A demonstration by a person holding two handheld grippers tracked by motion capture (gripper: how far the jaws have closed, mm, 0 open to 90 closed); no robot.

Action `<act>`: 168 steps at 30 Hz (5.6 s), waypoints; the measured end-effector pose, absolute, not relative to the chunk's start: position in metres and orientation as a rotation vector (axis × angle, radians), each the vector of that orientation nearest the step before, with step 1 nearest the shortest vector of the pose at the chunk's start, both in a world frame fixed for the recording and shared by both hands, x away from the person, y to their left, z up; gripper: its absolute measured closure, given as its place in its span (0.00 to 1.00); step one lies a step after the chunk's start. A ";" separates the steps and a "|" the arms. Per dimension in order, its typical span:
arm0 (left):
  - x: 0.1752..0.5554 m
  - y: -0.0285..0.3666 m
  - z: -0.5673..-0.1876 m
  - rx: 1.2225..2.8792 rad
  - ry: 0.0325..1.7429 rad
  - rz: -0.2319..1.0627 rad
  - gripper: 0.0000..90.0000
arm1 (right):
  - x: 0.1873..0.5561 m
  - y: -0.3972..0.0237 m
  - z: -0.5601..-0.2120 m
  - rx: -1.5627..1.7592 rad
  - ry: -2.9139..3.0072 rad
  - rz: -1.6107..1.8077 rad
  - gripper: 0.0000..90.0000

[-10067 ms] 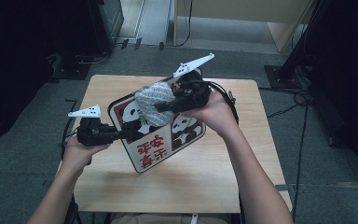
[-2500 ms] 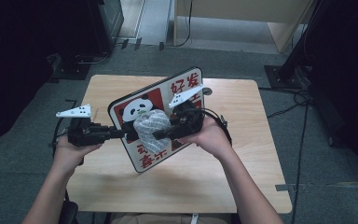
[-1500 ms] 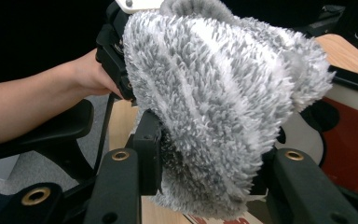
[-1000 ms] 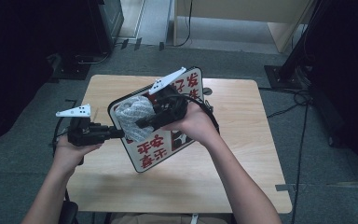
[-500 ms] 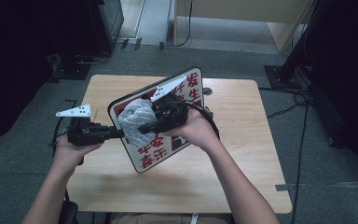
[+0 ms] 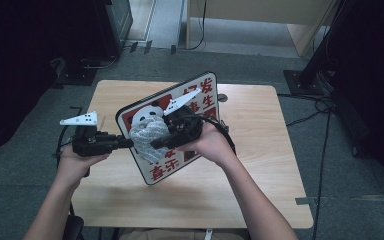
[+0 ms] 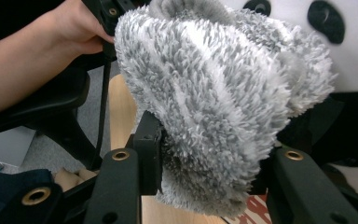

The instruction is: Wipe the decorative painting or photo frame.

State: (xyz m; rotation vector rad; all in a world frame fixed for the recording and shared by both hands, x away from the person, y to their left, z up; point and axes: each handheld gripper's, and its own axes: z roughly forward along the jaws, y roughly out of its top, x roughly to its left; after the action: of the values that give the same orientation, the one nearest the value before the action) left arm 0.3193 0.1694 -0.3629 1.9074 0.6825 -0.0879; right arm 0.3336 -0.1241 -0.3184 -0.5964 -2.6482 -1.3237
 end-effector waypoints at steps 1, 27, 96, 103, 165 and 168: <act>0.319 0.169 -0.363 1.908 0.682 -0.088 0.86 | 0.333 -0.124 -0.321 -0.601 -2.647 -1.317 0.66; 0.319 0.170 -0.363 1.909 0.681 -0.088 0.86 | 0.326 -0.129 -0.359 -0.625 -2.624 -1.268 0.66; 0.319 0.170 -0.363 1.909 0.681 -0.091 0.85 | 0.307 -0.140 -0.460 -0.649 -2.608 -1.123 0.66; 0.320 0.170 -0.363 1.906 0.684 -0.092 0.85 | 0.306 -0.140 -0.467 -0.650 -2.622 -1.086 0.66; 0.321 0.205 -0.363 1.911 0.701 -0.042 0.83 | 0.315 -0.128 -0.340 -0.637 -2.595 -1.286 0.67; 0.324 0.203 -0.364 1.917 0.705 -0.019 0.84 | 0.316 -0.125 -0.333 -0.619 -2.592 -1.302 0.67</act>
State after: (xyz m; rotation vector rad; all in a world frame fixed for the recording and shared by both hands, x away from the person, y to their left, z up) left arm 0.3237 0.2032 -0.3640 1.9169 0.7051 -0.0189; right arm 0.3165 -0.1253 -0.3331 -0.6192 -2.5916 -1.3018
